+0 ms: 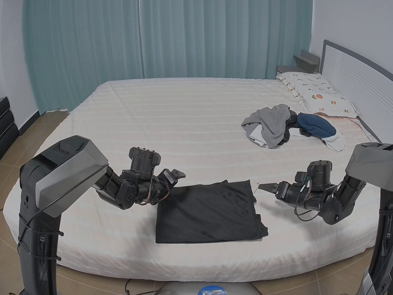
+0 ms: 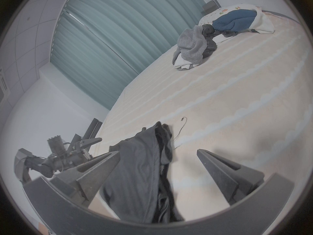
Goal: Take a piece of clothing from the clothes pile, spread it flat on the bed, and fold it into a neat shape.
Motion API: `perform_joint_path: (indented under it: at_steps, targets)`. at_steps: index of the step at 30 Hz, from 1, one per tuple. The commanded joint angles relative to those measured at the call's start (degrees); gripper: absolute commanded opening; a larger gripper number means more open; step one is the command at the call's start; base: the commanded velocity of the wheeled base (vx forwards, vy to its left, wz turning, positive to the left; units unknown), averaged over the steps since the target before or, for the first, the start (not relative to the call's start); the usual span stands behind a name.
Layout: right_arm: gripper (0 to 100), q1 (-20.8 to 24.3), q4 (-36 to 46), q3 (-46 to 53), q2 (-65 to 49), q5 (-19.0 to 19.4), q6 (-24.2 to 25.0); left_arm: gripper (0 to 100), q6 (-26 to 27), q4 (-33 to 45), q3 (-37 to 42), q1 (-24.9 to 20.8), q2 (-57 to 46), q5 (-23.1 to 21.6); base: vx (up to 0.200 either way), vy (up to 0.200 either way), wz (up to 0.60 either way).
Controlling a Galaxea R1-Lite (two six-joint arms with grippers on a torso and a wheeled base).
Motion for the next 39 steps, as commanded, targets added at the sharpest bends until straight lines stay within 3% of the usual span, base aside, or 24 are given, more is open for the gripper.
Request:
perform_joint_path:
  at_steps: [1, 5, 18, 19, 39]
  targets:
    - [100, 5.0, -0.2, -8.5, 10.3, -5.2, 0.5, 100, 0.6, -0.2, -0.1, 1.7, 1.2, 1.8, 0.000, 0.000, 0.00]
    - [100, 5.4, -0.2, -12.5, 11.8, -5.6, 3.3, 100, 0.6, -0.3, -0.1, 3.1, 0.9, 1.9, 0.000, 0.000, 0.00]
    - [100, 5.5, 0.6, -20.2, 14.7, -5.2, 6.1, 100, 0.9, 0.0, 0.3, 5.5, 0.2, 1.9, 0.000, 0.000, 0.00]
    - [0, 5.5, 0.7, -20.4, 14.8, -5.2, 6.5, 100, 0.9, 0.0, 0.3, 5.5, 0.2, 1.9, 0.000, 0.000, 0.00]
    - [0, 2.3, 0.6, -23.7, 15.7, -5.8, 9.0, 100, 2.0, 0.4, 0.2, 5.8, 0.6, 1.7, 0.000, 0.000, 0.00]
